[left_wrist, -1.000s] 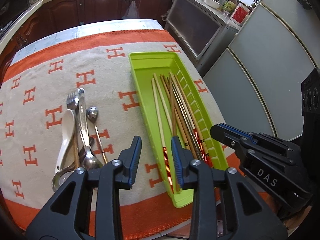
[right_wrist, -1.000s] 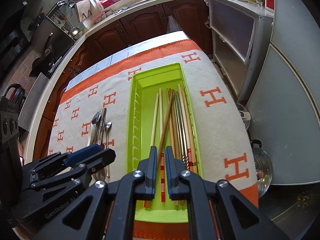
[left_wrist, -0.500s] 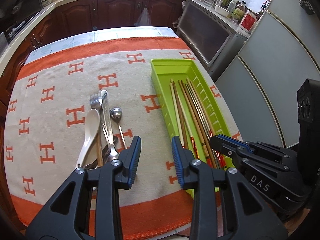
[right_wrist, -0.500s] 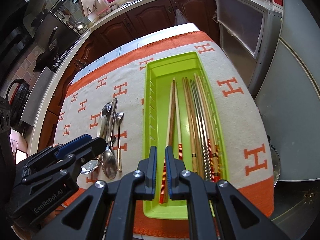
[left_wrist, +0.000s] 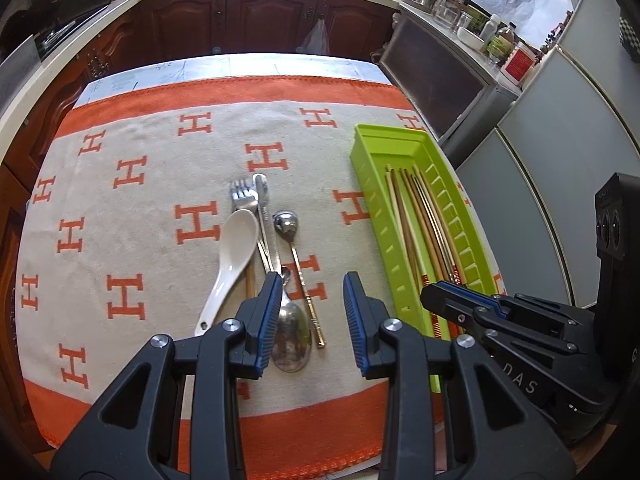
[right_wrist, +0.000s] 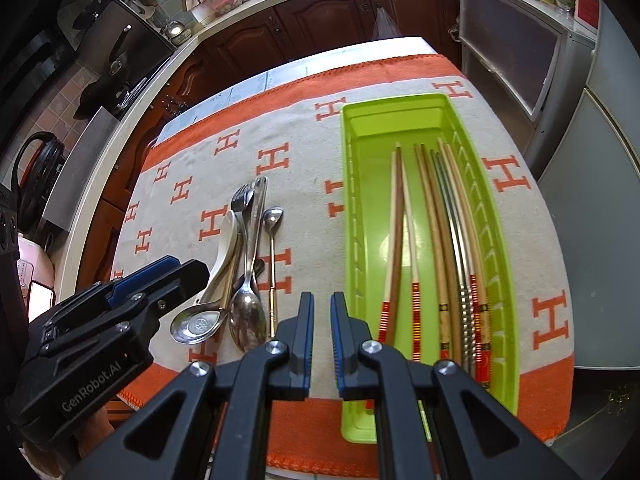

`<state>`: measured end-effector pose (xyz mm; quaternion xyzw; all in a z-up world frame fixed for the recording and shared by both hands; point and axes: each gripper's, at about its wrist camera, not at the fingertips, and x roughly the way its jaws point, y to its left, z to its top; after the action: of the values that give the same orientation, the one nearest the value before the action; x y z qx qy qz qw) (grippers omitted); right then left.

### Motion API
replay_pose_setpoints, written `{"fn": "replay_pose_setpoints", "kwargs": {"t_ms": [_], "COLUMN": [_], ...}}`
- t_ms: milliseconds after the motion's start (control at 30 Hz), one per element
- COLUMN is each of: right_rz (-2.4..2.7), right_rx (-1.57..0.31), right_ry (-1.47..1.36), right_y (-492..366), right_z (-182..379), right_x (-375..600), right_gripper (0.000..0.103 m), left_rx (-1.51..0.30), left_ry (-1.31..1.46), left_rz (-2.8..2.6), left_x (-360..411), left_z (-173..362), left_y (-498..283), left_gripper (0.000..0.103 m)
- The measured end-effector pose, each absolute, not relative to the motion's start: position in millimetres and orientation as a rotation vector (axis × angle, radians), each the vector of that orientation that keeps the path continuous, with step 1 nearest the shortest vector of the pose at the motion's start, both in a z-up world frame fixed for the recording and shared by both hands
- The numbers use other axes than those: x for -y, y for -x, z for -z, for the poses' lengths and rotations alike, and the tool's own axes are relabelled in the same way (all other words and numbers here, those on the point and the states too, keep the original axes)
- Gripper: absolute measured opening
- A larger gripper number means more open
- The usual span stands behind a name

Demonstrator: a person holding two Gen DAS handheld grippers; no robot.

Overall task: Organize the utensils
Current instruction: 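Move both open tools over the forks, spoons and knife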

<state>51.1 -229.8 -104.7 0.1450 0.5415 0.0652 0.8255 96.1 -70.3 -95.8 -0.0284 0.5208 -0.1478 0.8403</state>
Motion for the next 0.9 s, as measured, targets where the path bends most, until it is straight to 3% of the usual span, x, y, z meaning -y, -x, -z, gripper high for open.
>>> {"fn": "replay_pose_setpoints", "kwargs": {"t_ms": [367,433,500,900], "right_rz": [-0.191,-0.203,-0.209,-0.239], "right_rx": [-1.156,-1.144,-1.126,-1.142], "right_ry": [-0.326,-0.338,-0.351,-0.357], "right_y": [-66,-68,-70,-78], "right_z": [112,113,115,142], "right_x": [196,191,186,164], "right_gripper": [0.009,0.019,0.022,0.022], "left_rx": [-1.140,-1.151,-1.148,-1.183], "left_ry": [0.114,0.130,0.127,0.116], "left_rz": [0.296,0.315,0.324,0.452], "left_x": [12,3,-5,-9], "left_z": [109,113,117,168], "left_y": [-118,-123,-127,-159], "left_gripper": [0.029,0.035,0.042,0.042]}}
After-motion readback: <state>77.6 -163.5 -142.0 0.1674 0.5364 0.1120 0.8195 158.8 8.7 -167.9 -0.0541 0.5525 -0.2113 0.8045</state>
